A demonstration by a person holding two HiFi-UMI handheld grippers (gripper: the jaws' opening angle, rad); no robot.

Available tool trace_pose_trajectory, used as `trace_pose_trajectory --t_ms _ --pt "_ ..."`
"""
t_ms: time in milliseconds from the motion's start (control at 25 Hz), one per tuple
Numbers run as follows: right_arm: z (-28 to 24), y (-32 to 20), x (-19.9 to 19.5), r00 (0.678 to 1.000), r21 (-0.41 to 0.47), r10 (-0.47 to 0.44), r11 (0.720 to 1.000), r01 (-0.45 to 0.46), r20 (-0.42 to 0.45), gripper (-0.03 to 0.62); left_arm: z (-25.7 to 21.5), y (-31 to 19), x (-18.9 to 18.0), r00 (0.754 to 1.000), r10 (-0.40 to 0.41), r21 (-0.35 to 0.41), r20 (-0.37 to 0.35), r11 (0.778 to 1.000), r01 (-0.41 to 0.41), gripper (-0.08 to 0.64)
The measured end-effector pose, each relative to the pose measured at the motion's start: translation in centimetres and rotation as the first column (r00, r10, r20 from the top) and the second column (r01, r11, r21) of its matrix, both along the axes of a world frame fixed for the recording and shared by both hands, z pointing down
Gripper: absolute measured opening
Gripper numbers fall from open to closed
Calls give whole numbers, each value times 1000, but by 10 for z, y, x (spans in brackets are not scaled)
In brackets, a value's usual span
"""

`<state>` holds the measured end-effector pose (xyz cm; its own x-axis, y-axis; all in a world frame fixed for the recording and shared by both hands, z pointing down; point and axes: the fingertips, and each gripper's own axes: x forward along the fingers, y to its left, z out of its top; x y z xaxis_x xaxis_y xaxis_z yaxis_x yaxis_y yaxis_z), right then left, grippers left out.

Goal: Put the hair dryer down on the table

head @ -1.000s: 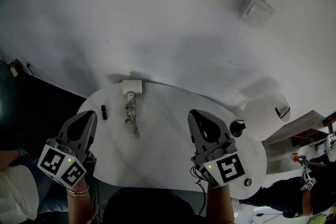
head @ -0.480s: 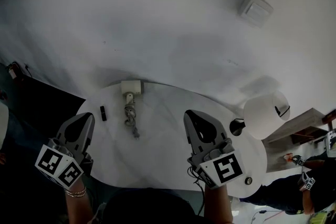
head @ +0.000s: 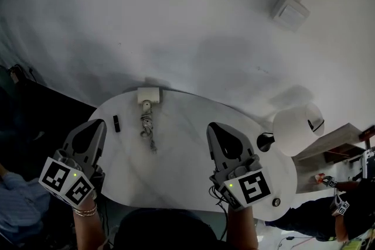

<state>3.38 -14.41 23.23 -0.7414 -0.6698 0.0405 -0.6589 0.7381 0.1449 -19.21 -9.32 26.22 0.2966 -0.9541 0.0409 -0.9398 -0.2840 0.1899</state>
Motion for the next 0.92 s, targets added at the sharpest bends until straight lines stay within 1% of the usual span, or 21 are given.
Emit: trace_pose_trajectory --t_ms 160,360,520,920 --pt "0 1 6 1000 -8 16 1000 -16 14 17 -2 4 6 1000 12 10 0 1000 -12 17" --pt "2 2 11 999 -21 26 999 -26 26 17 3 7 6 1000 17 -3 -6 1000 -17 17" --pt "7 4 13 1000 -21 24 1000 -23 15 17 7 9 8 1000 23 -11 -13 1000 -23 17" --pt "8 8 11 1000 -34 12 999 -12 25 17 10 12 11 999 35 -21 -14 999 -36 17"
